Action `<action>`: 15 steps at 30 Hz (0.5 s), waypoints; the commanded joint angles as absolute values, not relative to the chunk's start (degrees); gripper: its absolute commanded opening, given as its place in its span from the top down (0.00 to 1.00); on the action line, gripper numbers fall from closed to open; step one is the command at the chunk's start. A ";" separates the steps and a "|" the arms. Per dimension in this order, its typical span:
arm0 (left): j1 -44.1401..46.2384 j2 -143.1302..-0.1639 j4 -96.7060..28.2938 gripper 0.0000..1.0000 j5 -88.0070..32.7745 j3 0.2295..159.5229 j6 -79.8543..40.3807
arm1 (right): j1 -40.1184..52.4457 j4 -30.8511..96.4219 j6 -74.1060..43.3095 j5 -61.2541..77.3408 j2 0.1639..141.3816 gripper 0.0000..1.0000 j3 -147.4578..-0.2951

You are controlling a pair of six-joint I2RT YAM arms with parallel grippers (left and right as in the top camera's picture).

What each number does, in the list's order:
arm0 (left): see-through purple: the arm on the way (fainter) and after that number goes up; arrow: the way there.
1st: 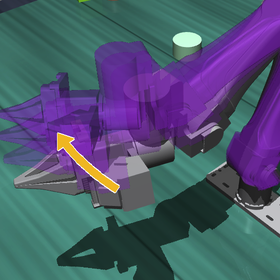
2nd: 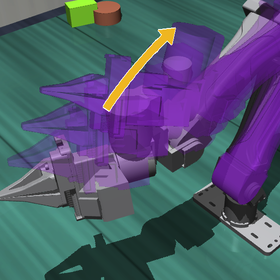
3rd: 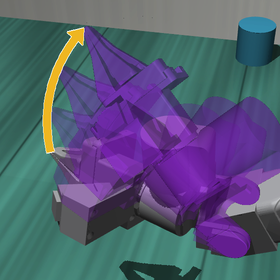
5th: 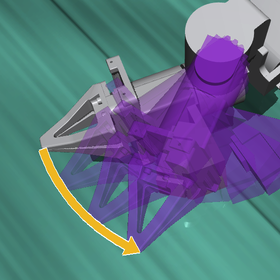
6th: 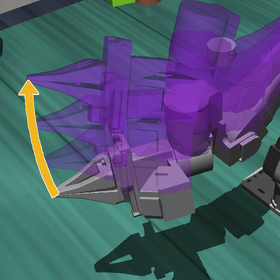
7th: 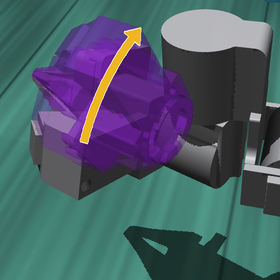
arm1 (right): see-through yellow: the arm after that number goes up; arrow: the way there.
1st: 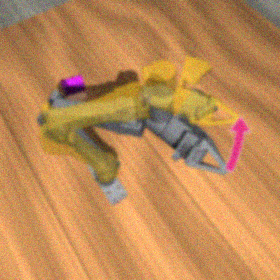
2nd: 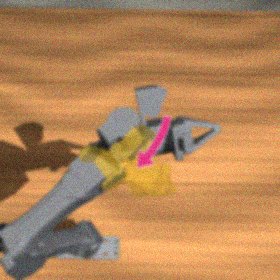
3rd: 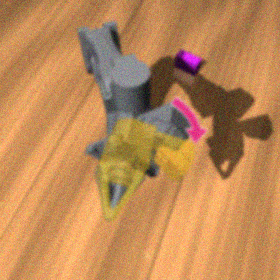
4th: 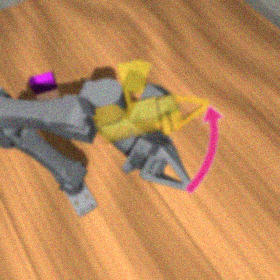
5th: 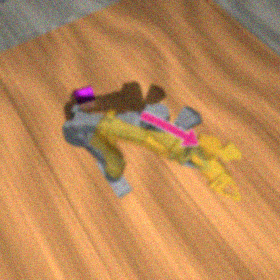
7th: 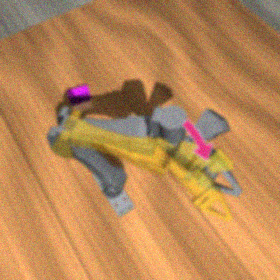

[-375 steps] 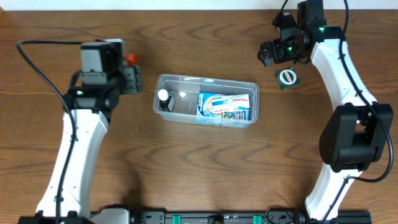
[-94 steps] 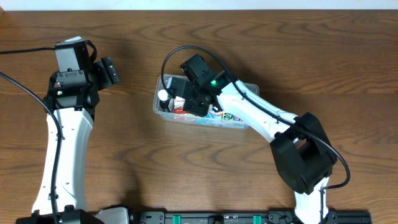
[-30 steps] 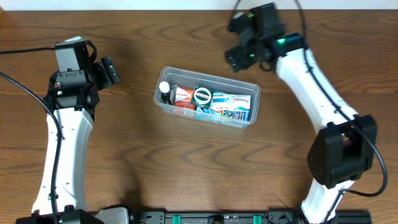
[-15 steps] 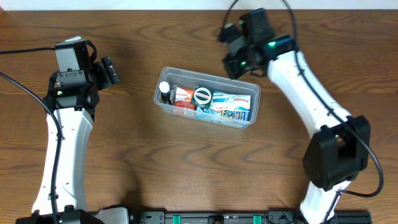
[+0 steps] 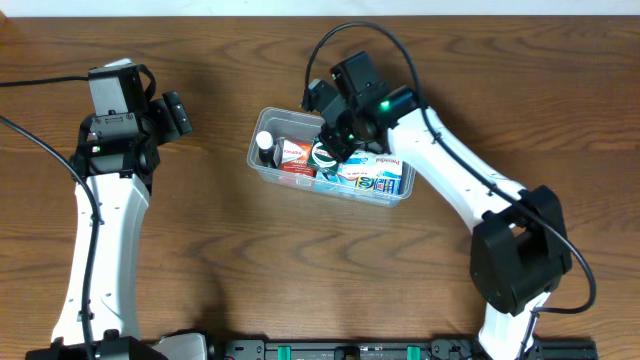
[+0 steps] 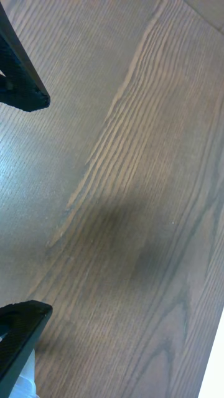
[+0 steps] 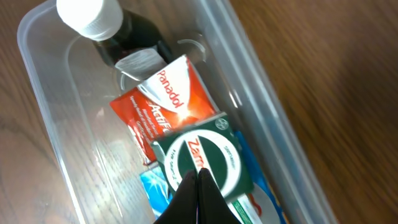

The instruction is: Pack container

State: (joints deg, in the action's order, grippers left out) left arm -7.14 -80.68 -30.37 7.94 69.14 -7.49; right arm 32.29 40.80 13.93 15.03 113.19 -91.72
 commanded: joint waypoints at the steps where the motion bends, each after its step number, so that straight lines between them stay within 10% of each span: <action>1: -7.33 -81.30 -30.44 0.02 8.60 70.00 -7.18 | 33.98 39.31 15.33 15.49 114.87 0.99 -89.45; 15: -7.33 -81.30 -30.44 0.02 8.62 70.00 -7.18 | 35.07 35.09 15.51 15.44 120.05 0.99 -86.46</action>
